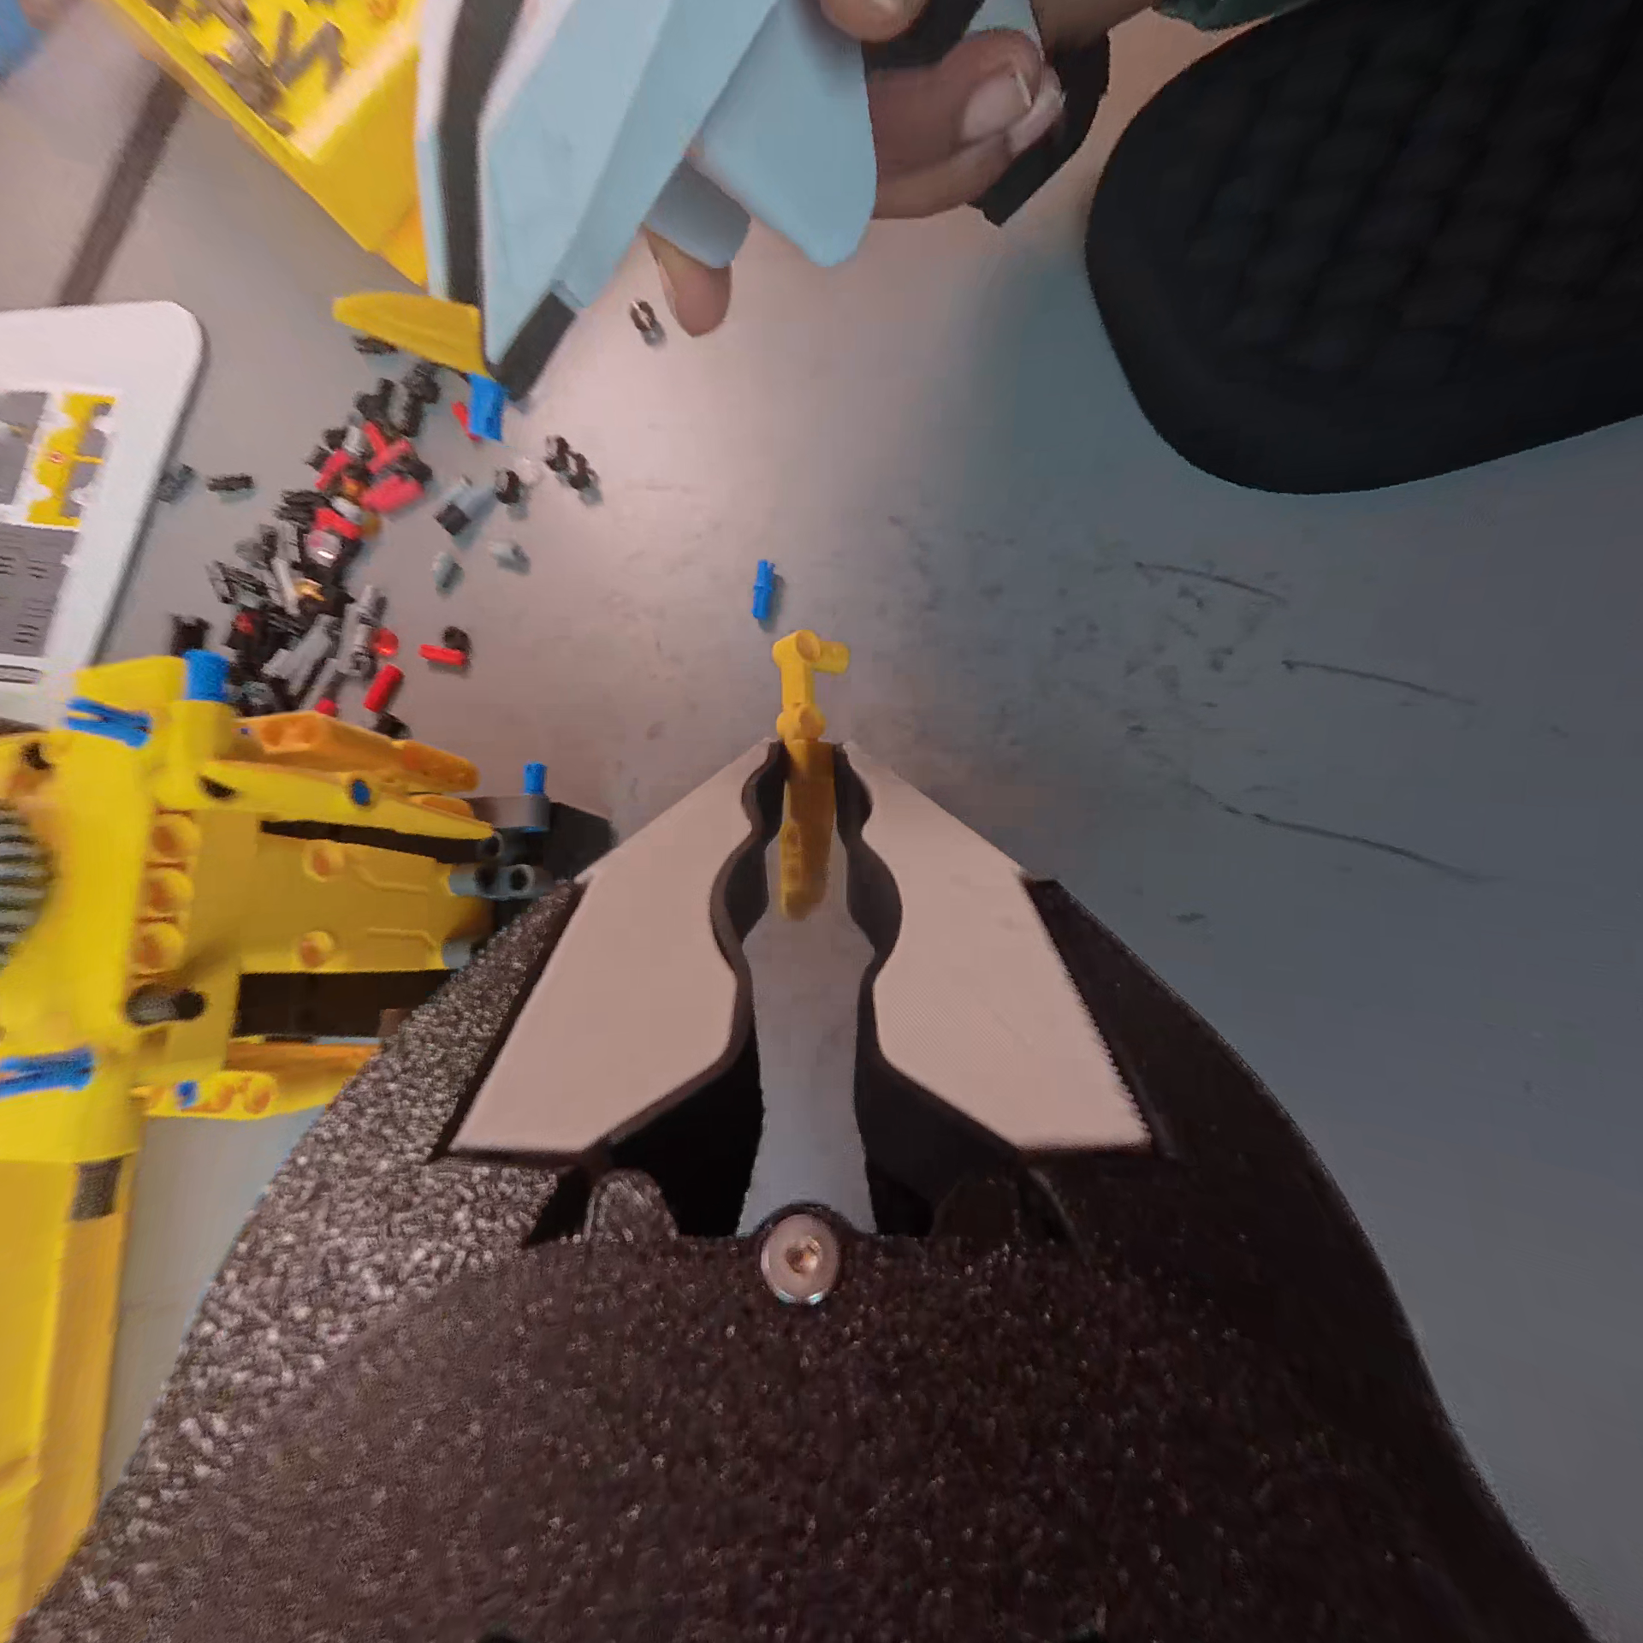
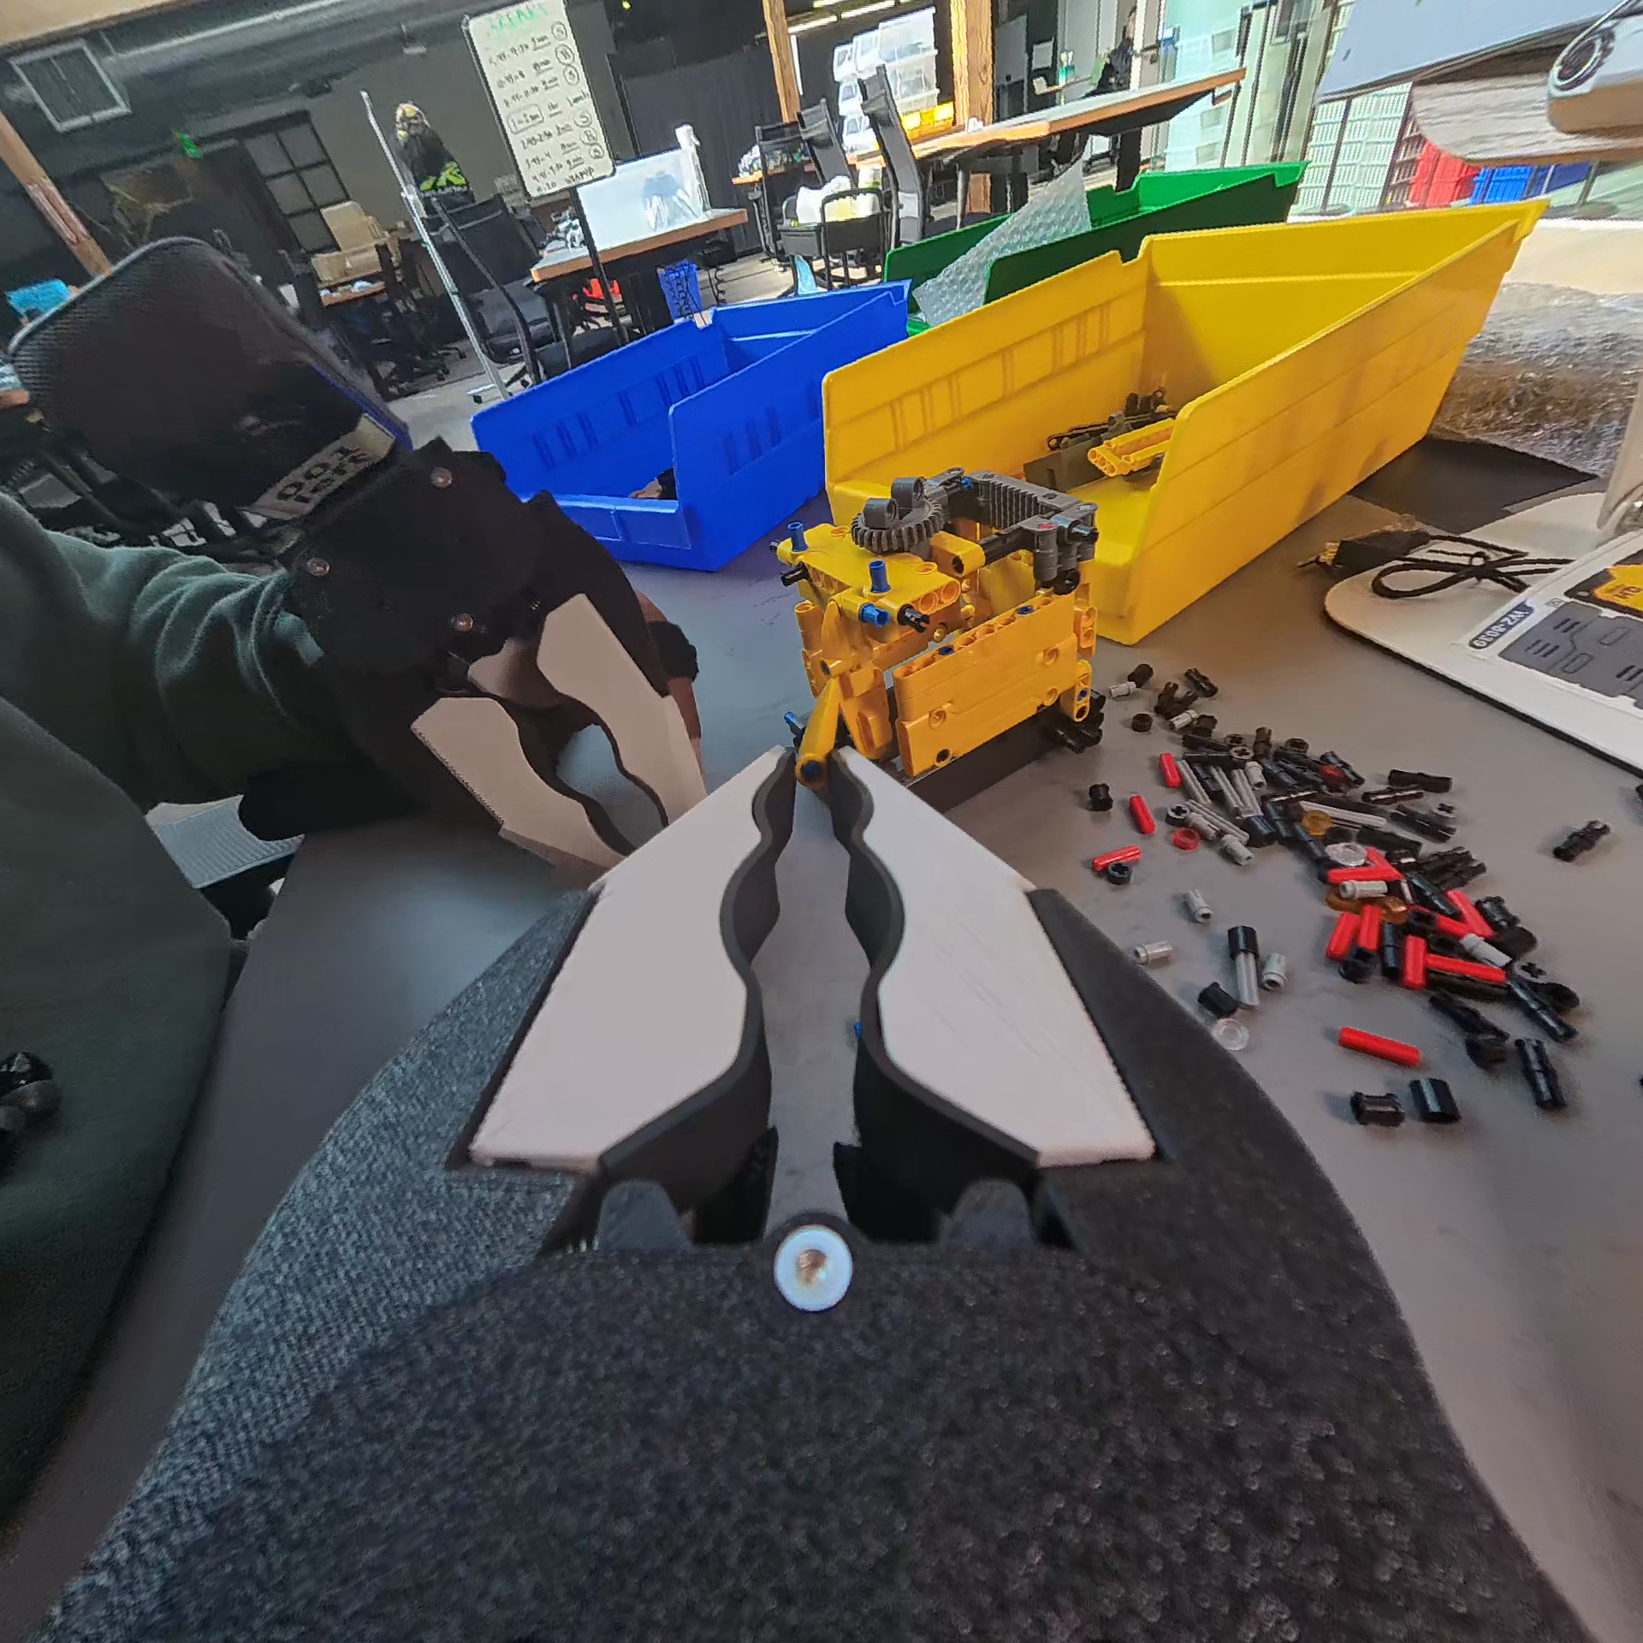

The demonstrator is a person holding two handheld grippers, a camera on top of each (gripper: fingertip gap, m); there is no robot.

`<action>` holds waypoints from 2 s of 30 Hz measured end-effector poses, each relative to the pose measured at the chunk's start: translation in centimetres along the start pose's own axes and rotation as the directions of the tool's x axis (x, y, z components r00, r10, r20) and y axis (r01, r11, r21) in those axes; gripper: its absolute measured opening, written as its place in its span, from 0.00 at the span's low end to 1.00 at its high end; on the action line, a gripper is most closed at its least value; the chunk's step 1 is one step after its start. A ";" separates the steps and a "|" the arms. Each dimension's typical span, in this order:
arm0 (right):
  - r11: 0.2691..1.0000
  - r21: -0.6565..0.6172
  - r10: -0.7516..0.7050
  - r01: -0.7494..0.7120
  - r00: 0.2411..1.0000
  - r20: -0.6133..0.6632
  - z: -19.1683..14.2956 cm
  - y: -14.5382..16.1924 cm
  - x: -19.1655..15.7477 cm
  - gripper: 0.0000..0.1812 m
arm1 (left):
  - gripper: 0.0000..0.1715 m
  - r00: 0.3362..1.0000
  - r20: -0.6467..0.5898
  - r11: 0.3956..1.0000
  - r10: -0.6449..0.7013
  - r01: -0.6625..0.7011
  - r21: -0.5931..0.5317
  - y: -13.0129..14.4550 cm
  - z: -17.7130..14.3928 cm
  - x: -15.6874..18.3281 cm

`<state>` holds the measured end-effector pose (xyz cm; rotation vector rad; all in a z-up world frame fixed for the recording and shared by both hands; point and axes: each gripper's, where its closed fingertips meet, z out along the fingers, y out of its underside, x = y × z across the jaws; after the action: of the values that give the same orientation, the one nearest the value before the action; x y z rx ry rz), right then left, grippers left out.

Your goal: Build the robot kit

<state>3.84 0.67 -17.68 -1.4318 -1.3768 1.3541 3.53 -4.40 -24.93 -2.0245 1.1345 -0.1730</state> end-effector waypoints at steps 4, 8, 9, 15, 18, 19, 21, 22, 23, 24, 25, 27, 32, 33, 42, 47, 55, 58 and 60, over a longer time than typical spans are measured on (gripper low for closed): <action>0.997 0.068 0.031 -0.032 0.999 0.021 -0.4 -1.1 -0.2 0.03 | 0.06 0.971 0.225 0.990 0.086 -0.108 0.092 -1.7 -1.9 -2.7; 0.998 0.054 0.020 -0.023 0.997 0.071 -0.1 -0.9 -1.3 0.03 | 0.05 0.914 0.374 0.971 0.154 -0.211 0.115 -2.8 -3.4 -4.2; 0.999 0.036 0.008 -0.011 0.996 0.084 0.2 -0.6 -1.7 0.03 | 0.06 0.904 0.395 0.966 0.165 -0.229 0.121 -3.0 -3.6 -4.3; 0.999 -0.026 -0.029 0.032 0.994 0.109 1.0 0.6 -2.7 0.03 | 0.06 0.884 0.430 0.954 0.184 -0.265 0.136 -3.5 -3.9 -4.2; 0.999 -0.017 -0.035 0.037 0.995 0.088 0.9 0.5 -2.3 0.03 | 0.06 0.919 0.375 0.953 0.125 -0.216 0.211 -3.9 -3.9 -3.6; 0.999 -0.013 -0.029 0.031 0.995 0.092 0.8 0.4 -2.3 0.03 | 0.06 0.939 0.334 0.953 0.077 -0.168 0.251 -4.1 -3.9 -3.4; 1.000 -0.006 -0.029 0.029 0.996 0.089 0.8 0.4 -2.2 0.03 | 0.06 0.974 0.223 0.942 -0.032 -0.045 0.332 -4.4 -3.9 -3.1; 1.000 -0.001 -0.030 0.030 0.995 0.092 0.7 0.3 -2.3 0.03 | 0.06 0.983 0.156 0.928 -0.093 0.029 0.371 -4.6 -4.0 -2.9; 0.999 0.005 -0.032 0.032 0.995 0.093 0.7 0.2 -2.3 0.03 | 0.06 0.985 0.075 0.908 -0.155 0.112 0.404 -4.8 -4.2 -2.8; 0.999 0.016 -0.037 0.036 0.995 0.093 0.7 0.1 -2.3 0.03 | 0.05 0.977 -0.016 0.877 -0.213 0.198 0.437 -5.0 -4.4 -2.5; 0.999 0.026 -0.041 0.038 0.995 0.096 0.7 -0.1 -2.4 0.03 | 0.05 0.958 -0.096 0.835 -0.272 0.284 0.470 -5.4 -4.7 -2.5; 0.998 0.046 -0.044 0.040 0.994 0.097 0.6 -0.4 -2.5 0.03 | 0.05 0.918 -0.195 0.772 -0.345 0.395 0.498 -5.8 -5.1 -2.7; 0.996 0.086 -0.011 0.003 0.996 0.093 0.4 -1.1 -2.4 0.03 | 0.04 0.898 -0.202 0.720 -0.391 0.435 0.541 -6.0 -5.4 -3.4; 0.995 0.099 0.004 -0.014 0.995 0.103 0.3 -1.4 -2.6 0.03 | 0.04 0.909 -0.161 0.724 -0.385 0.406 0.557 -6.0 -5.5 -3.8; 0.921 0.250 0.268 -0.298 0.952 0.150 0.8 -4.5 -3.3 0.03 | 0.04 0.934 0.256 0.799 -0.248 0.047 0.599 -7.2 -7.2 -5.4; 0.844 0.324 0.378 -0.427 0.903 0.205 0.6 -5.5 -3.3 0.03 | 0.04 0.913 0.318 0.781 -0.255 0.000 0.625 -8.2 -8.0 -5.7; 0.762 0.402 0.447 -0.508 0.861 0.242 0.6 -6.3 -3.5 0.03 | 0.03 0.896 0.300 0.736 -0.328 0.043 0.676 -8.9 -9.0 -6.3; 0.730 0.431 0.471 -0.530 0.848 0.243 0.6 -6.6 -3.3 0.03 | 0.03 0.899 0.284 0.726 -0.335 0.054 0.686 -9.0 -9.1 -6.3; 0.720 0.439 0.482 -0.537 0.843 0.240 0.8 -6.7 -3.3 0.03 | 0.03 0.897 0.289 0.720 -0.334 0.045 0.693 -9.1 -9.3 -6.3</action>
<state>2.07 -1.49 -10.74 -1.4364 -0.6061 1.9935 1.55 -2.29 -10.76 -1.4128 0.4784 -0.2276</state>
